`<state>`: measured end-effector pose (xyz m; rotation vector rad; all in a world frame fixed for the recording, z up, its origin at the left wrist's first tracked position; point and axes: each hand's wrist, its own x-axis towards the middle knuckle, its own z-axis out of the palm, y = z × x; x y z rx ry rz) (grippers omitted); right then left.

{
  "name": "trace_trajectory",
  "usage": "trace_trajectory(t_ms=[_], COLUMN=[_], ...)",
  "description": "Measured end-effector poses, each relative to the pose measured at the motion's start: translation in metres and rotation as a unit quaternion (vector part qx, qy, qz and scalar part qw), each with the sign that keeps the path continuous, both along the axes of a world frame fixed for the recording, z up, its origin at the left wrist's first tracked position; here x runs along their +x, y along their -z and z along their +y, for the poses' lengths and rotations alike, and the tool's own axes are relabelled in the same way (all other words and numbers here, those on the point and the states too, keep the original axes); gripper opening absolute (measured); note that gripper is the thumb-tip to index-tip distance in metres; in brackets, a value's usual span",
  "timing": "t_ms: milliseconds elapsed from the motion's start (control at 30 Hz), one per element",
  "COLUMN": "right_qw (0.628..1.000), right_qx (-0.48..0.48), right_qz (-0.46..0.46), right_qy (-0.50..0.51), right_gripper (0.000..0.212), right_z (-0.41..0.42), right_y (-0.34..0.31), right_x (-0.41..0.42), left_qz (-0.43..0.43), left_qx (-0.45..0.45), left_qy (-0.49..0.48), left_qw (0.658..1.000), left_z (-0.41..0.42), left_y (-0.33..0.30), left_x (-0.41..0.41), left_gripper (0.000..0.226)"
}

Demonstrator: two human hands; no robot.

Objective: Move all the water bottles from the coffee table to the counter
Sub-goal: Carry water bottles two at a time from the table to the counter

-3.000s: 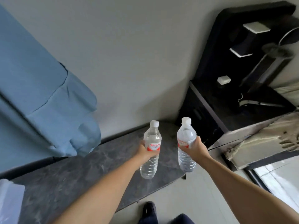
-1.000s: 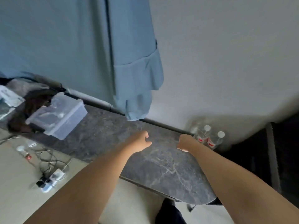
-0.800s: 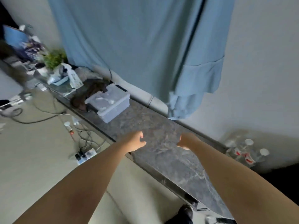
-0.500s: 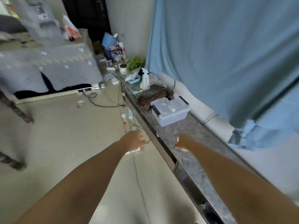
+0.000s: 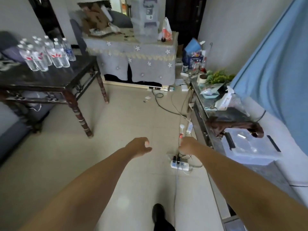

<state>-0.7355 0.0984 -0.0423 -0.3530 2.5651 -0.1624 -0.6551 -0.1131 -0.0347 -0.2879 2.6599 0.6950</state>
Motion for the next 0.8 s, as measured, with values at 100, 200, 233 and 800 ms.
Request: trace_trajectory(t_ms=[100, 200, 233, 800], right_qw=[0.999, 0.998, 0.999, 0.976], right_qx=[0.005, 0.012, 0.002, 0.001], right_qz=[0.011, 0.005, 0.002, 0.009], right_qy=[-0.030, -0.054, -0.052, -0.217], right_gripper=[0.018, 0.022, 0.022, 0.033], right_z=[-0.032, -0.070, -0.080, -0.363], right_y=[-0.005, -0.009, -0.010, -0.009], right_x=[-0.043, -0.097, -0.111, -0.276], left_qz=[0.007, 0.013, 0.013, 0.017], left_qx=[-0.006, -0.006, -0.004, -0.016], left_qy=[-0.029, -0.064, -0.075, -0.247], left_qw=[1.000, 0.998, 0.997, 0.969], left_z=[-0.034, -0.069, -0.078, -0.313], left_y=[-0.002, -0.006, -0.006, -0.001], left_x=[-0.032, -0.072, -0.082, -0.181], left_gripper=[0.039, 0.038, 0.038, 0.034])
